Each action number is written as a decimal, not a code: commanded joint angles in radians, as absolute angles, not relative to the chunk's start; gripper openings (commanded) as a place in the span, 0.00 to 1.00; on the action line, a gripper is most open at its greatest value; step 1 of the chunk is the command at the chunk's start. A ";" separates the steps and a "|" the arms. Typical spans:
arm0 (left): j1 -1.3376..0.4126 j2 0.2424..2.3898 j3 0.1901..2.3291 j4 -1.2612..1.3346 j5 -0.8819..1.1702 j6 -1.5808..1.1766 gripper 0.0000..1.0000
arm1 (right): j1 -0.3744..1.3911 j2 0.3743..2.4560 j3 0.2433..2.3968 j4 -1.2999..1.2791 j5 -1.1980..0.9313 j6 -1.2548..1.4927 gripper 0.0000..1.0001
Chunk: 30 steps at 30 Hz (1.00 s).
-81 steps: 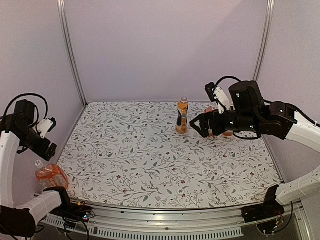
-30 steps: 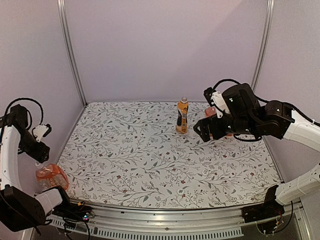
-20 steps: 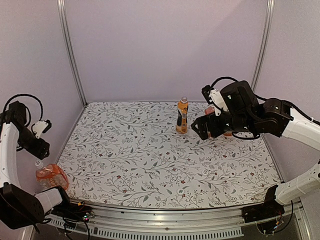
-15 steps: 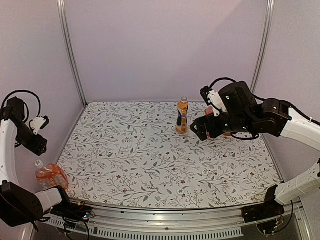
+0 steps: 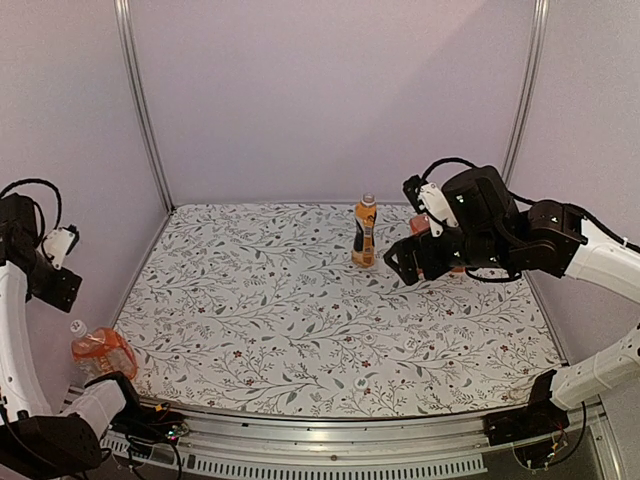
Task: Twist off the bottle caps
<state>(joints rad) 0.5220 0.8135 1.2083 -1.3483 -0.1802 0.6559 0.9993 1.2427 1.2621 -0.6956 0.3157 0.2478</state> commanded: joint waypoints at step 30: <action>0.528 0.956 1.207 -1.687 -0.012 0.686 0.75 | 1.006 1.325 1.306 -0.660 0.175 0.154 0.99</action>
